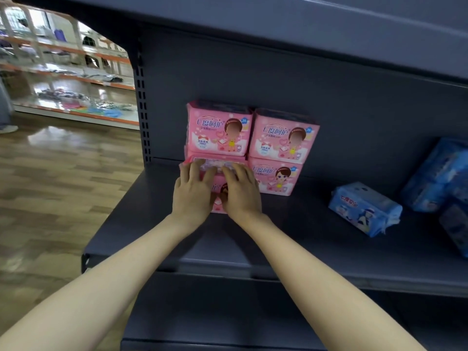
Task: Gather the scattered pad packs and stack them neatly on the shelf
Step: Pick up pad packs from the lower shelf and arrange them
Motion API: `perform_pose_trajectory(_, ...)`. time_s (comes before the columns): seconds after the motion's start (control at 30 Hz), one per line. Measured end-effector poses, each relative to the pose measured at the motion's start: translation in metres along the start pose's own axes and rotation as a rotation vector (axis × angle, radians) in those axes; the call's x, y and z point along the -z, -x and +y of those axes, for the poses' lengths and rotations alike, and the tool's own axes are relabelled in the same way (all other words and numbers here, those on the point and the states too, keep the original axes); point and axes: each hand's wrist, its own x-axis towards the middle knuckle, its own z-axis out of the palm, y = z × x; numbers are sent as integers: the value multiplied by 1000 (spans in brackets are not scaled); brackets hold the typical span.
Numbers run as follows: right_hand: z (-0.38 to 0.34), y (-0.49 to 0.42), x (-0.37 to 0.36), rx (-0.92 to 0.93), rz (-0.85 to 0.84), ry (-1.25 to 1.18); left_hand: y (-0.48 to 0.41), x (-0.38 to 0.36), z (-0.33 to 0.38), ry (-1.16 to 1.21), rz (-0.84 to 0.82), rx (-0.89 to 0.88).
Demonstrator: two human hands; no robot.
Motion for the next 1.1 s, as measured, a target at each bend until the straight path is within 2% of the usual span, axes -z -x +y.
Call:
perform_pose_trajectory(0.73,4,-11,-9,36,78,-58,-8,-6,-1,0,-5,14)
perform_pose_trajectory(1.1,16,-2,17,-11,-69,-50,-16,17,30,-234,-206,70)
